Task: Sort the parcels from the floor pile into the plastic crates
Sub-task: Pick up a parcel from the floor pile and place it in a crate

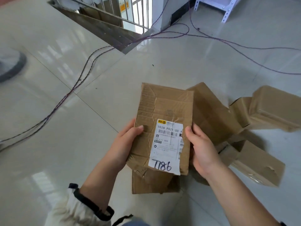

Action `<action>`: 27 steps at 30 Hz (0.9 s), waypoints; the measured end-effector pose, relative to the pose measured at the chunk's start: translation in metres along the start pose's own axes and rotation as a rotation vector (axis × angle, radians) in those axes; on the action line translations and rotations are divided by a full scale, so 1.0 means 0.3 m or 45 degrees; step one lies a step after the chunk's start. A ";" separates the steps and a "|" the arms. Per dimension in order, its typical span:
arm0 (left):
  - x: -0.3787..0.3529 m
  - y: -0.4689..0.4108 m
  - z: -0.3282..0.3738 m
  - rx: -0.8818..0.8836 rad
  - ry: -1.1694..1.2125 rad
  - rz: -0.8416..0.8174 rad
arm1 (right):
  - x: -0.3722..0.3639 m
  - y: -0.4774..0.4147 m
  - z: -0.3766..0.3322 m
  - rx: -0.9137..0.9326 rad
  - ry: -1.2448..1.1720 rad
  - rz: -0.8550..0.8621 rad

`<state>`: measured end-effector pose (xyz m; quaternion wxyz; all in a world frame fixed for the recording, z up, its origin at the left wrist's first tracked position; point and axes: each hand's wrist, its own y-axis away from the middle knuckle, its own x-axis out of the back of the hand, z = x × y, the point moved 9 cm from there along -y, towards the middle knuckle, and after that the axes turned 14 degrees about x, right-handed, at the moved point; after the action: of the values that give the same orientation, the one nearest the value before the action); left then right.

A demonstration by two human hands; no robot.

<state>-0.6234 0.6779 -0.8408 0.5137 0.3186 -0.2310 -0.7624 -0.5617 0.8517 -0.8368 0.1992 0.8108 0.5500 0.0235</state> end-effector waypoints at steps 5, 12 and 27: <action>-0.201 0.313 0.364 -0.085 0.020 -0.158 | -0.024 0.175 -0.480 0.086 -0.032 0.075; -0.554 0.858 0.852 -0.113 -0.042 -0.349 | -0.047 0.548 -1.262 0.146 0.038 0.153; -0.684 1.502 1.335 -0.249 -0.337 -0.545 | -0.266 1.035 -1.840 0.261 0.039 0.327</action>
<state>-0.5712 0.7141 -0.2070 0.3345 0.2065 -0.1488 -0.9074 -0.4612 0.8457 -0.2065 0.1024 0.8900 0.4443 0.0050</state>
